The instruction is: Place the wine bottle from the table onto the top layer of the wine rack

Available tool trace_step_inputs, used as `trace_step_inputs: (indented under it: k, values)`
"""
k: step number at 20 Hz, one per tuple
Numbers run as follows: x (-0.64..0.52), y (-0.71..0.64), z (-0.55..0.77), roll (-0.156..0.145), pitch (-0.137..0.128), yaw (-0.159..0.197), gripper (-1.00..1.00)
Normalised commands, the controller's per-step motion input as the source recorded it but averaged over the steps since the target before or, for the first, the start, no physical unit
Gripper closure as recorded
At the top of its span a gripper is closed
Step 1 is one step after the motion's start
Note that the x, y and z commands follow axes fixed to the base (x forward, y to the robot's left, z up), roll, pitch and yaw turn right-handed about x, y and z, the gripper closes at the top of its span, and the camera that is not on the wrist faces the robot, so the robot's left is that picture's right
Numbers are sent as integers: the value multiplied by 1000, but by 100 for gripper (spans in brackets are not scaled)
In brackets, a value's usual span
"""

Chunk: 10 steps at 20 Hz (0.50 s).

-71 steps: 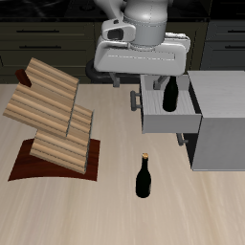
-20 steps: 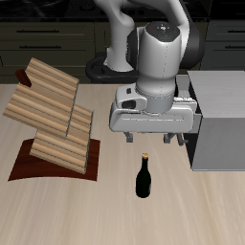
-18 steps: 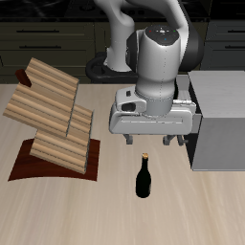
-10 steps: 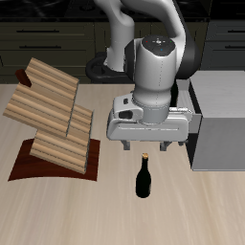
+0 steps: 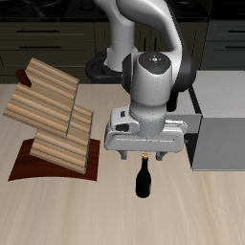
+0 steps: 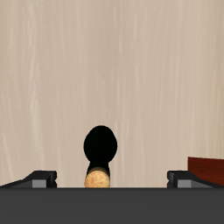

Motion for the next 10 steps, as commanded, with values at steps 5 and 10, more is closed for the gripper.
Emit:
trace_step_inputs:
  k: [5,10]
  values:
    - [-1,54,-193,13,27,-6,-100]
    - [-3,51,-127,11,13,-2,100]
